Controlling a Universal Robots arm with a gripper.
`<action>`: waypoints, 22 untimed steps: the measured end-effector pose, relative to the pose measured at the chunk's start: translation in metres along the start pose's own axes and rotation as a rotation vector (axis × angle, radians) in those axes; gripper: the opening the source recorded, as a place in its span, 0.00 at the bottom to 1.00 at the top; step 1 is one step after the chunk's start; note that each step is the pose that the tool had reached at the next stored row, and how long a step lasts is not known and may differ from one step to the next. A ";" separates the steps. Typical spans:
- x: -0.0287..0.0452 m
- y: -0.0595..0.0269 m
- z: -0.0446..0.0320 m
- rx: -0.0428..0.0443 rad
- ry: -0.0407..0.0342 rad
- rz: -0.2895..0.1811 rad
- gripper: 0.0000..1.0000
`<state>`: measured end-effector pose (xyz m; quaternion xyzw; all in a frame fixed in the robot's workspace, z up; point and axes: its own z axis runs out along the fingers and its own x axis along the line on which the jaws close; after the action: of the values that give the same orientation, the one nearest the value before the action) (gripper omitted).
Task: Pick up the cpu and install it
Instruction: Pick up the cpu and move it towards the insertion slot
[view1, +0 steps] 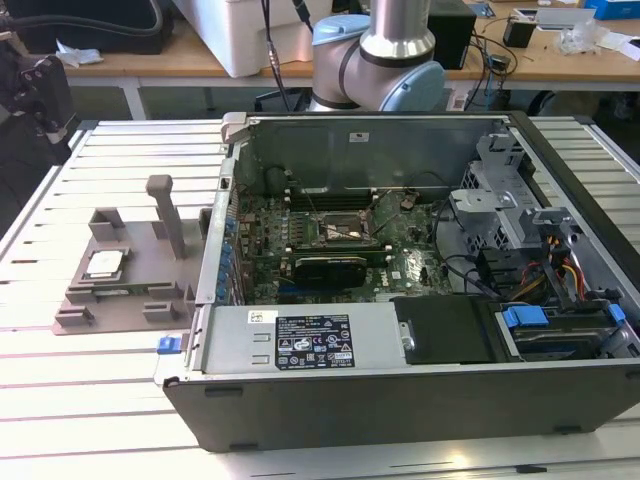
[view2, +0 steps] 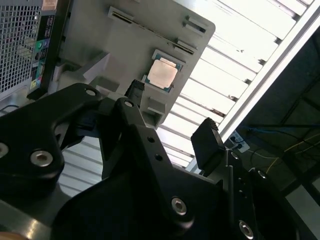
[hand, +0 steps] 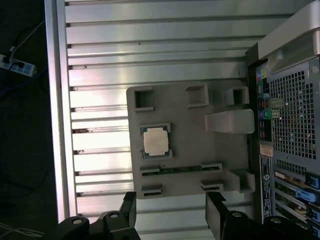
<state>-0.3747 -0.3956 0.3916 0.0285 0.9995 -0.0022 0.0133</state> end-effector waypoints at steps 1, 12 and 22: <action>0.0000 0.0000 0.0005 0.0000 0.0000 0.000 0.66; 0.0002 0.0000 0.0064 0.0000 0.0000 0.000 0.66; 0.0005 0.0000 0.0158 0.0000 0.0000 0.000 0.66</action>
<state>-0.3747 -0.3956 0.3758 0.0285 0.9995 -0.0022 0.0133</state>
